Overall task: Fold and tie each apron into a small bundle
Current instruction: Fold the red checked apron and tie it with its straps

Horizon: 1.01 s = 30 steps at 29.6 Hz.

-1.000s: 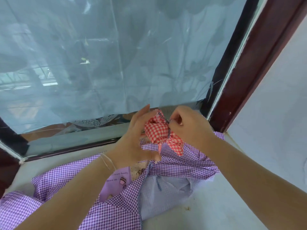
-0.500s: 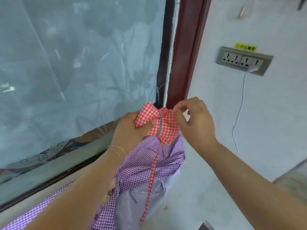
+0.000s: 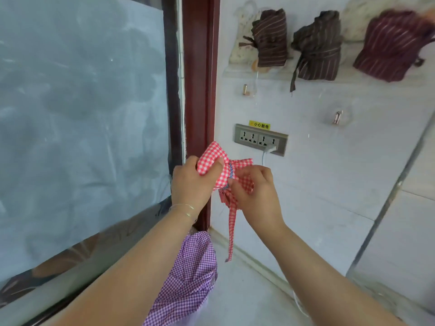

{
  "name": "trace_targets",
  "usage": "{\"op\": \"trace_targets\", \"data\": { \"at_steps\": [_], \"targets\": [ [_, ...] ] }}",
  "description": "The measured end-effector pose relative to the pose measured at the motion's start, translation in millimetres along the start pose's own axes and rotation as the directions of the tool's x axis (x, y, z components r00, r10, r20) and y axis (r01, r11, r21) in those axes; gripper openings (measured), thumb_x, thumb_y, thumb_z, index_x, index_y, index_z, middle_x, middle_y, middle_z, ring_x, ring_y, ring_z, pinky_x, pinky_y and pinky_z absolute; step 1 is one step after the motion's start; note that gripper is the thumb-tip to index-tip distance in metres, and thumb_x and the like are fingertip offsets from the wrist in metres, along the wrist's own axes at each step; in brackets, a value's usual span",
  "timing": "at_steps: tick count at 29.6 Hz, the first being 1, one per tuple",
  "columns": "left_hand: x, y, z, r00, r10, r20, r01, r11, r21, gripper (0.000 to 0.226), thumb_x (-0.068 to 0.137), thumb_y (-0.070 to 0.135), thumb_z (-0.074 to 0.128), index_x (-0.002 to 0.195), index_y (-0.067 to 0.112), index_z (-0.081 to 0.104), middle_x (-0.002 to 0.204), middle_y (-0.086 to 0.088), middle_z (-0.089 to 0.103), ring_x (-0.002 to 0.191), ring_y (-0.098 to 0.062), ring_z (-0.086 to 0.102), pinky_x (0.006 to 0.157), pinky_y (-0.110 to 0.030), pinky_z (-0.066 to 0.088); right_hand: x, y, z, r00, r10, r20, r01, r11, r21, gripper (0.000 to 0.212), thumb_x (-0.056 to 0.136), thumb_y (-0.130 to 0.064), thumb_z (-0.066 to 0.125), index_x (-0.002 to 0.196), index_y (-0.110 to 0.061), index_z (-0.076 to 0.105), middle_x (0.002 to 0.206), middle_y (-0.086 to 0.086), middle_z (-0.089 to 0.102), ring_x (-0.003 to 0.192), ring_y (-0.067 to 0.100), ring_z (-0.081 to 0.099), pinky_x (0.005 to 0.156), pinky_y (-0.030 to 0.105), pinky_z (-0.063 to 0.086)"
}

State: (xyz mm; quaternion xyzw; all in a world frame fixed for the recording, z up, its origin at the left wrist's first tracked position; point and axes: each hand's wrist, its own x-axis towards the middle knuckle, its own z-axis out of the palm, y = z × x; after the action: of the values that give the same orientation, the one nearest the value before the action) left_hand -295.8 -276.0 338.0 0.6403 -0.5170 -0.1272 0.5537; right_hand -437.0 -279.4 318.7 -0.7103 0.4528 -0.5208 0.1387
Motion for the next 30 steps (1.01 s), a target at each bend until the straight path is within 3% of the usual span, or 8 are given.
{"op": "trace_targets", "data": {
  "at_steps": [3,7,13,16,20,24,27,30],
  "targets": [
    [11,40,19,0.978,-0.019,0.209,0.086,0.945,-0.316,0.051,0.079,0.056,0.065,0.112,0.019,0.052,0.105,0.002,0.063,0.091,-0.012,0.064,0.069,-0.022,0.054,26,9,-28,0.999,0.028,-0.016,-0.027,0.996,0.090,0.018,0.085,-0.028,0.069,0.101,-0.022,0.063,0.104,-0.007,0.051,0.086,-0.008,0.053,0.076,0.005,0.038],
    [21,74,48,0.902,0.141,0.408,0.098,0.854,-0.511,0.051,0.078,0.025,0.076,0.119,0.026,0.047,0.114,0.004,0.063,0.101,-0.005,0.064,0.077,-0.020,0.054,64,17,-73,0.995,0.073,-0.075,-0.052,0.967,0.249,0.009,0.087,-0.020,0.067,0.081,-0.027,0.066,0.081,-0.011,0.065,0.071,-0.005,0.059,0.064,0.010,0.043],
    [26,92,92,0.966,0.121,0.227,0.033,0.817,-0.576,0.059,0.080,0.026,0.076,0.127,0.029,0.041,0.114,0.010,0.059,0.104,-0.007,0.059,0.081,-0.021,0.052,94,32,-111,0.996,-0.066,0.052,0.052,0.973,0.227,0.019,0.090,-0.014,0.066,0.092,-0.033,0.069,0.084,-0.025,0.065,0.080,-0.017,0.058,0.072,0.005,0.043],
    [28,113,118,0.978,0.142,0.152,-0.029,0.817,-0.576,0.054,0.082,0.025,0.074,0.124,0.029,0.038,0.108,0.015,0.056,0.096,-0.002,0.058,0.062,-0.009,0.048,113,59,-130,0.981,-0.191,-0.024,0.186,0.975,-0.121,0.027,0.089,-0.031,0.067,0.115,-0.027,0.069,0.108,-0.009,0.066,0.106,0.008,0.056,0.092,0.026,0.043],
    [35,138,151,0.980,0.186,0.077,-0.118,0.841,-0.528,0.062,0.079,0.024,0.076,0.128,0.024,0.037,0.118,0.003,0.055,0.104,-0.012,0.058,0.077,-0.020,0.054,126,83,-152,0.946,-0.301,-0.123,0.264,0.932,-0.246,0.027,0.091,-0.028,0.063,0.117,-0.023,0.068,0.118,0.000,0.064,0.114,0.020,0.054,0.097,0.039,0.044],
    [41,162,178,0.965,0.262,-0.035,-0.253,0.876,-0.410,0.063,0.076,0.031,0.078,0.123,0.030,0.036,0.117,0.007,0.054,0.100,-0.010,0.057,0.075,-0.014,0.051,131,103,-175,0.921,-0.204,-0.332,0.165,0.976,-0.142,0.031,0.095,-0.023,0.058,0.126,-0.018,0.061,0.135,-0.002,0.050,0.106,0.006,0.055,0.088,0.025,0.049],
    [48,173,195,0.966,0.236,-0.105,-0.259,0.864,-0.431,0.062,0.073,0.039,0.079,0.120,0.030,0.039,0.116,0.008,0.054,0.101,-0.008,0.056,0.078,-0.016,0.051,144,108,-185,0.973,-0.044,-0.228,0.040,0.999,-0.025,0.036,0.098,-0.027,0.053,0.133,-0.020,0.054,0.123,-0.010,0.056,0.095,0.005,0.058,0.082,0.019,0.049],
    [53,177,211,0.963,0.230,-0.141,-0.269,0.845,-0.462,0.065,0.072,0.045,0.078,0.123,0.026,0.044,0.121,0.004,0.051,0.106,-0.007,0.054,0.085,-0.019,0.048,156,113,-189,0.988,0.066,-0.136,-0.041,0.983,0.179,0.023,0.096,-0.017,0.055,0.117,-0.018,0.065,0.103,-0.007,0.067,0.093,0.013,0.065,0.089,0.036,0.054]
  ]
}}
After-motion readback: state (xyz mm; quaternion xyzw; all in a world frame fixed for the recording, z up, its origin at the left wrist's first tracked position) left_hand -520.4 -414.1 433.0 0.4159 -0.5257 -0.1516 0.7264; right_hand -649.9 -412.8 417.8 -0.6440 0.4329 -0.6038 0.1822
